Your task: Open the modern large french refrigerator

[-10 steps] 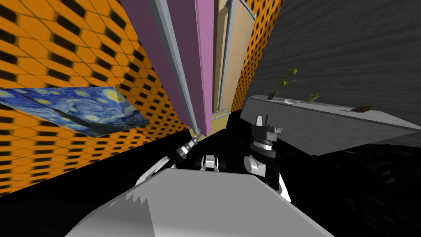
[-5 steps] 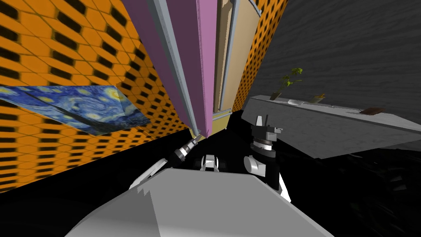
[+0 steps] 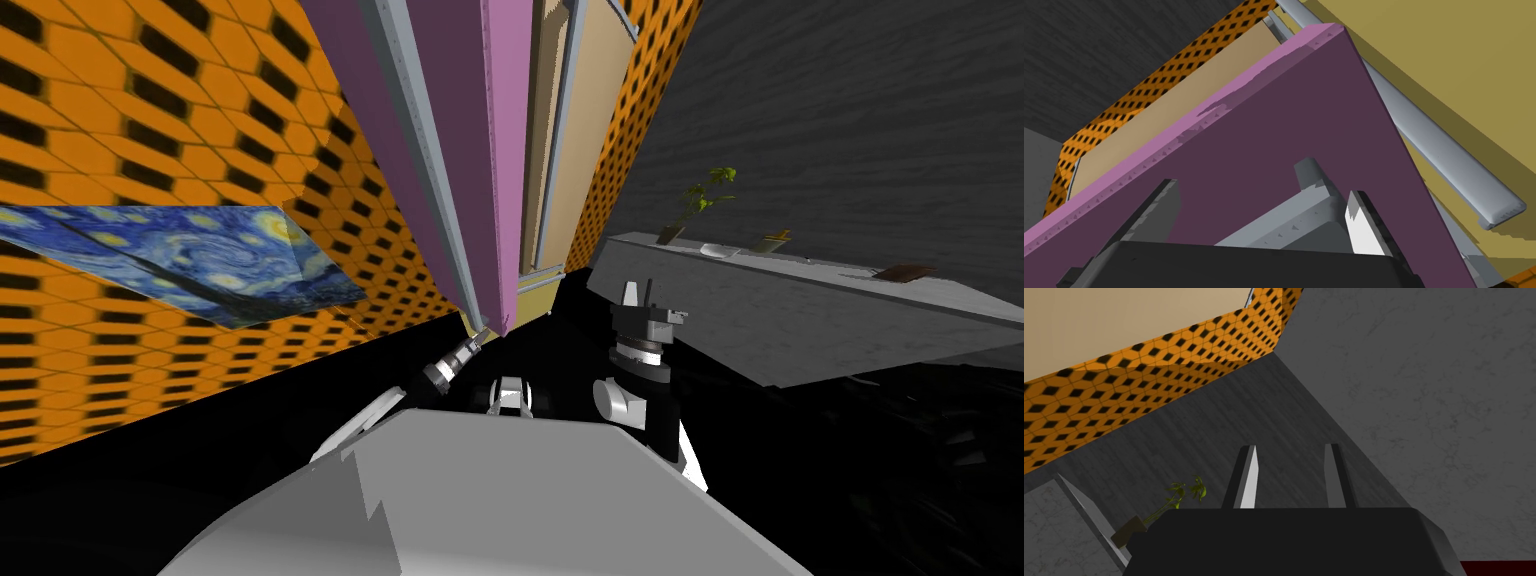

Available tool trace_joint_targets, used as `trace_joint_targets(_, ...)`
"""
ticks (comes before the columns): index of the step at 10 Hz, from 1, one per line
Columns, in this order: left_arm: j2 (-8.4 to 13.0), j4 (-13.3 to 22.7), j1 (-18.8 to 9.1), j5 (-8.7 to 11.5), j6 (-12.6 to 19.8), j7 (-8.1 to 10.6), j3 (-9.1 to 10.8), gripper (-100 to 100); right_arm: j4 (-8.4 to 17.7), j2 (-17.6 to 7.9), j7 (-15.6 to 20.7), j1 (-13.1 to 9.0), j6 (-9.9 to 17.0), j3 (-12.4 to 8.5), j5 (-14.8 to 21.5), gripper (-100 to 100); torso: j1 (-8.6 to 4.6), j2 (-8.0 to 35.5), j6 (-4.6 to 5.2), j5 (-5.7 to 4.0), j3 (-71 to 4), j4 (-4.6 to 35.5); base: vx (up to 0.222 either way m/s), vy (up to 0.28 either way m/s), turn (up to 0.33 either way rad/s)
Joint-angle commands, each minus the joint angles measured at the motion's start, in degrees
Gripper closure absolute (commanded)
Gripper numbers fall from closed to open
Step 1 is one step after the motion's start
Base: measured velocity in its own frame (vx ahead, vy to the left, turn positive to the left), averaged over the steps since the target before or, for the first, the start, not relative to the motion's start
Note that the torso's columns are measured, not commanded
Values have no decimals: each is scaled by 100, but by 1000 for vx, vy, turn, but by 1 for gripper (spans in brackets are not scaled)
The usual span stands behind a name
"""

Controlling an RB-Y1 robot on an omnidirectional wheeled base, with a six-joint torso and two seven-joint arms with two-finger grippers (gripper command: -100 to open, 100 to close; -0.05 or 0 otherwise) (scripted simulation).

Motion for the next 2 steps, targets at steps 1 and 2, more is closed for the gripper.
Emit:
trace_joint_targets(1,0,0,1,0,0,0,-1,0,0,0,0,0,0,0,0,0,-1,1,1,1,1,-1,0,0,0)
trace_joint_targets(2,0,1,1,0,0,0,-1,0,0,0,0,0,0,0,0,0,-1,2,1,1,2,-1,0,0,0)
